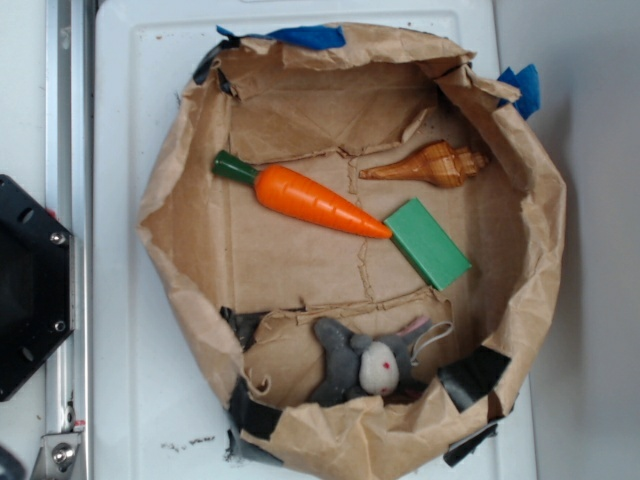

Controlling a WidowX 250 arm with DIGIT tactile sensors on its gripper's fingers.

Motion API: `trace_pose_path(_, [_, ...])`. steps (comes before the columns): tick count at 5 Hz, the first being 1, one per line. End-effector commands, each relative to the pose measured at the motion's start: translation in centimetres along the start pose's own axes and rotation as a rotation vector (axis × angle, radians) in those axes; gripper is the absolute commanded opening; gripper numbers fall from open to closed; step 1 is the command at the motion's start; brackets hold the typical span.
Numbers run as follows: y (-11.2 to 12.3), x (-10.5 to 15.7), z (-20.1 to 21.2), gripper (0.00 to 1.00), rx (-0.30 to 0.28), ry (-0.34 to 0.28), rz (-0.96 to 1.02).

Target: Grab the green block.

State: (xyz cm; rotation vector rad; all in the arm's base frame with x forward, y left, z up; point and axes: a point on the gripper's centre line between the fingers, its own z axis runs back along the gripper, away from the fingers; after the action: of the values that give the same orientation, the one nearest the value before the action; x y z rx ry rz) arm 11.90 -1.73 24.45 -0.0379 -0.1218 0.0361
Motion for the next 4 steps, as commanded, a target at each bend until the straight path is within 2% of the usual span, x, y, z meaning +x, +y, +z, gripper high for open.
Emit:
trace_pose_path(1, [0.0, 0.0, 0.0, 1.0, 0.0, 0.0, 0.0])
trace_pose_path(2, [0.7, 5.0, -0.6, 1.0, 0.034, -0.062, -0.034])
trace_pose_path(3, [1.2, 9.8, -1.8, 1.0, 0.024, -0.082, -0.092])
trace_pose_path(4, [1.2, 12.5, -4.3, 1.0, -0.036, -0.105, -0.266])
